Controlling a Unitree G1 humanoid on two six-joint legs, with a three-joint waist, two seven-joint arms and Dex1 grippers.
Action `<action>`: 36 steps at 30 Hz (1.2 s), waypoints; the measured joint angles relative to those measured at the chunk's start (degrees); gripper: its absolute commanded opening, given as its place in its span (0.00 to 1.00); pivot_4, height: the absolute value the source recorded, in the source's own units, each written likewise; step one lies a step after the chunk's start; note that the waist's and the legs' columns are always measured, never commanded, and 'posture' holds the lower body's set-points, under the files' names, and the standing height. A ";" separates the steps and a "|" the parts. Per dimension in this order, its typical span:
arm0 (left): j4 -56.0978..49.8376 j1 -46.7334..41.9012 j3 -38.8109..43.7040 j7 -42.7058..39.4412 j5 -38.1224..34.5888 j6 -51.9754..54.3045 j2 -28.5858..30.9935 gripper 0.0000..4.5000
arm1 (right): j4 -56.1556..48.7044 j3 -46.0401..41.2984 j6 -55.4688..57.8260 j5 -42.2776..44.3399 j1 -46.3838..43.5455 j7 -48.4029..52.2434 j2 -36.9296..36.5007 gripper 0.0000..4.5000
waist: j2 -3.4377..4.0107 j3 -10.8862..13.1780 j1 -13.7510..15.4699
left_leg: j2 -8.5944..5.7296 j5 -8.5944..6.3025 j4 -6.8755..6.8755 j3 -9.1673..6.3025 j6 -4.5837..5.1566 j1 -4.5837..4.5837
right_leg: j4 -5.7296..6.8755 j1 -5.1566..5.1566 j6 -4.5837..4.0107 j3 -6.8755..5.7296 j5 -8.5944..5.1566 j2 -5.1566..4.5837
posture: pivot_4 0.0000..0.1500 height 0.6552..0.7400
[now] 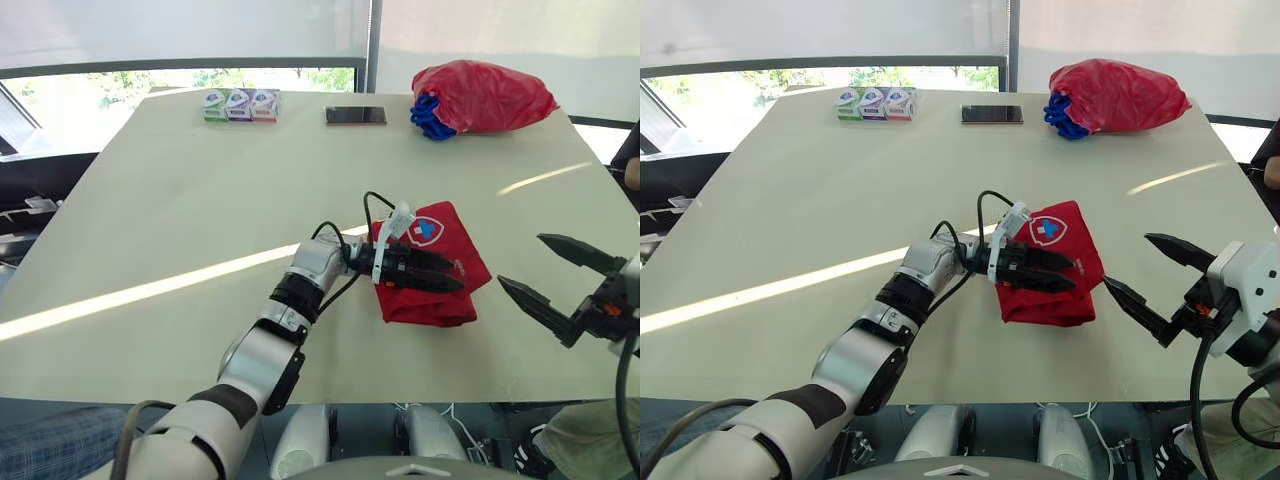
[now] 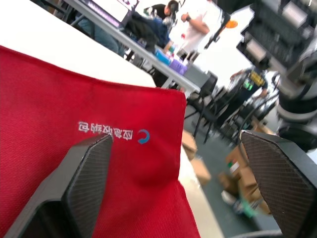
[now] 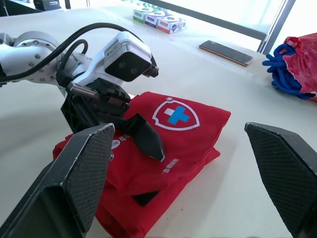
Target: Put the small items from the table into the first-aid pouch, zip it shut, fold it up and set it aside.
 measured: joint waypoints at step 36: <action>-7.40 -6.72 -5.94 13.11 12.11 -14.34 0.31 0.01 | 6.81 -16.54 -5.63 0.95 18.94 15.70 0.21 1.00 | 0.01 0.18 0.02 | -0.04 -0.01 -0.03 0.02 0.02 -0.11 | -0.08 -0.06 0.01 0.00 -0.01 0.03 | 1.00 1.00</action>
